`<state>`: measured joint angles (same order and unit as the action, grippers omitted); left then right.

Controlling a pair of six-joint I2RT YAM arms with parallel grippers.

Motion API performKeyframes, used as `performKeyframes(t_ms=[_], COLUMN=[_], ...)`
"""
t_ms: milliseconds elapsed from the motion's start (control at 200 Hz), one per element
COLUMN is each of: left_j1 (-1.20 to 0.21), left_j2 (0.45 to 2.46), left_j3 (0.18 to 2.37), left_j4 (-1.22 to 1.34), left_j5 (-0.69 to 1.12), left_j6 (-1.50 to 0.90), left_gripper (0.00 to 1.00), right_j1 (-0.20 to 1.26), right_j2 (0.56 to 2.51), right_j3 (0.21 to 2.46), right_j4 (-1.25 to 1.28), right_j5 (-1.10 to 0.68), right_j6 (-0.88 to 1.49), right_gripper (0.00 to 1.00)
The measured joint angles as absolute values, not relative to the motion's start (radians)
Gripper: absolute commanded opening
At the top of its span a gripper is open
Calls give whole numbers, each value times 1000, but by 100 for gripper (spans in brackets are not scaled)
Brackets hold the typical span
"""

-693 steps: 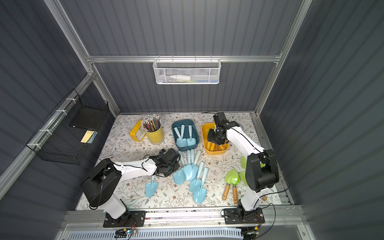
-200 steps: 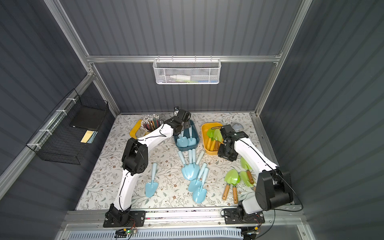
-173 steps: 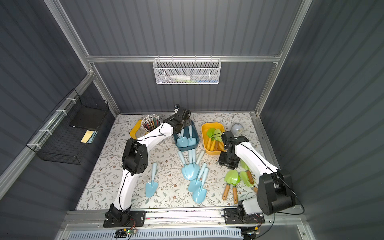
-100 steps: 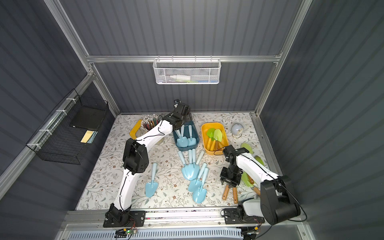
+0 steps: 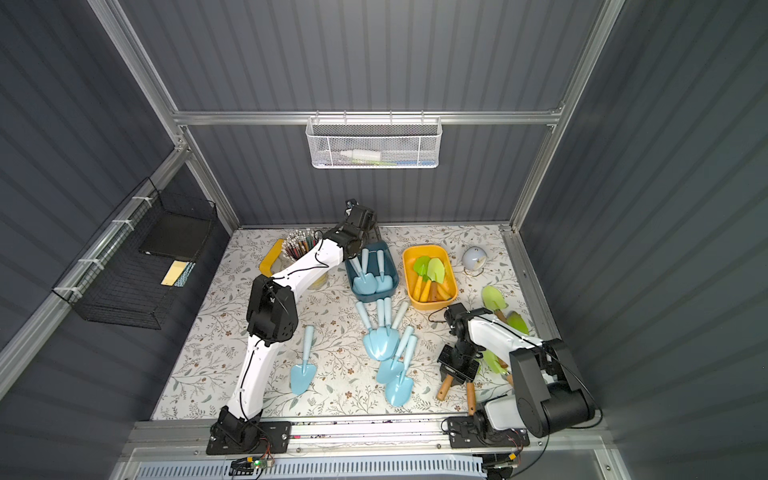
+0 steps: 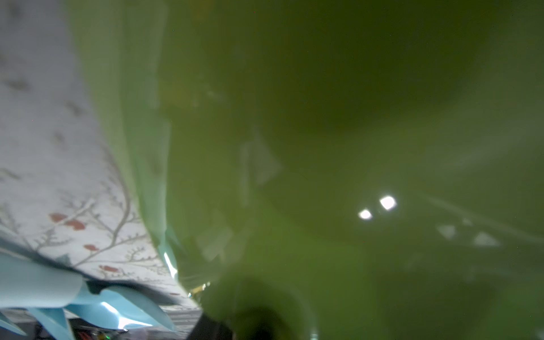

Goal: Sort the small shovels by color and place them into the storage box
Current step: Pick up the shovel from the center of the board, then place the shovel in the storage box.

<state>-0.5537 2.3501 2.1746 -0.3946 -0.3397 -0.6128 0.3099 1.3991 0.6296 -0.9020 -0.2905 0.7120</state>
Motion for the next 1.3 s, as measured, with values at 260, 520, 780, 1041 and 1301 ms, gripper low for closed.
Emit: performKeyframes(t_ms=[260, 520, 780, 1041, 1301], left_j1=[-553, -553, -553, -553, -553], left_j2=[2350, 2350, 2320, 2285, 2206], left_j3=[2138, 2112, 1978, 1872, 1790], left_j4=[-379, -360, -331, -319, -305], left_j5=[-313, -297, -278, -269, -271], left_j6=[-617, -632, -666, -702, -739], left_gripper=[76, 76, 77, 78, 79], right_j1=[312, 312, 313, 340, 390], right_j2=[1393, 1401, 1704, 1975, 2073], right_j3=[773, 1123, 1565, 1692, 1700], right_j4=[-957, -1025, -994, -953, -941], right_j5=[-167, 22, 87, 50, 18], right_j6=[728, 712, 553, 450, 406], right_gripper=[5, 4, 5, 6, 11])
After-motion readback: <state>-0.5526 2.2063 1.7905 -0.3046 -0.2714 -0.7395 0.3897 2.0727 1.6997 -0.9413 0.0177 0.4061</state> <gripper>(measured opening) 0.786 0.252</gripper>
